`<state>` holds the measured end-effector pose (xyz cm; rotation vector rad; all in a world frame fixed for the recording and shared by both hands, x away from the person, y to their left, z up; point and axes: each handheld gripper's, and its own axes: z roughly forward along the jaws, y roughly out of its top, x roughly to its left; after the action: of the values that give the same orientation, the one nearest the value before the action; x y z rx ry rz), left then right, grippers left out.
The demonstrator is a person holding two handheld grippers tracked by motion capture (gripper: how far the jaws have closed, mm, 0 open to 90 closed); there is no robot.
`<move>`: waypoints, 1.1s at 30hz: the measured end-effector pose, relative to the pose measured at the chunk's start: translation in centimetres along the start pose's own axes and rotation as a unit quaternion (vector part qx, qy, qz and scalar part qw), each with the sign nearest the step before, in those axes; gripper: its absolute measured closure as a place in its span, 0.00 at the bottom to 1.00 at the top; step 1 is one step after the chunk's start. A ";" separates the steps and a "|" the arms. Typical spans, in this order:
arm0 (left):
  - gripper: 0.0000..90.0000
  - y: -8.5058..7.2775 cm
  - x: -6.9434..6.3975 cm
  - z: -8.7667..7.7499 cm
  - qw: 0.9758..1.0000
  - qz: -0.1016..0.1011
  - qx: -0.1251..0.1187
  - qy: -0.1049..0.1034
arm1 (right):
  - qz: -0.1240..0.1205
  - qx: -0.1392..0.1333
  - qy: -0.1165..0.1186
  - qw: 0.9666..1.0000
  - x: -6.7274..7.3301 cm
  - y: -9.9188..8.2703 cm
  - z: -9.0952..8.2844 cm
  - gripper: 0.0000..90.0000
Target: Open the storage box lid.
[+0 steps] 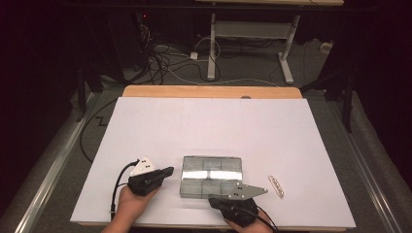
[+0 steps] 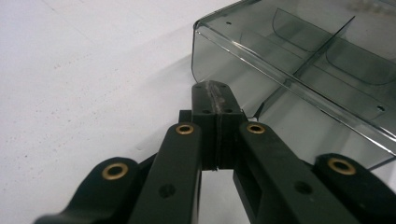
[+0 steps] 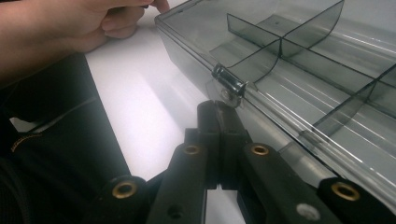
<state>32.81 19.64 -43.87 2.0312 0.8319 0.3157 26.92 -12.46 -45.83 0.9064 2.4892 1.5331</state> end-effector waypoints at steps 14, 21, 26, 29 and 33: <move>0.98 0.0 0.0 0.0 1.000 0.000 0.000 0.000 | -0.003 -0.011 0.003 1.000 0.0 0.1 -0.3 1.00; 0.98 0.0 0.0 0.0 1.000 -0.001 0.001 -0.001 | -0.004 -0.023 0.001 1.000 0.0 0.4 -0.8 1.00; 0.98 0.0 0.0 0.0 1.000 -0.002 0.001 -0.002 | -0.005 -0.030 0.000 1.000 0.0 0.7 -0.9 1.00; 0.98 0.0 0.1 0.0 1.000 -0.003 0.001 -0.003 | -0.006 -0.035 -0.001 0.999 0.0 1.0 -1.0 1.00; 0.98 0.0 0.1 -0.2 1.000 -0.002 -0.003 -0.006 | -0.009 -0.040 -0.003 0.999 0.0 1.3 -1.2 1.00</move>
<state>32.77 19.78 -43.77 2.0231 0.8272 0.3026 27.06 -13.00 -44.16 0.8737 2.4054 1.6109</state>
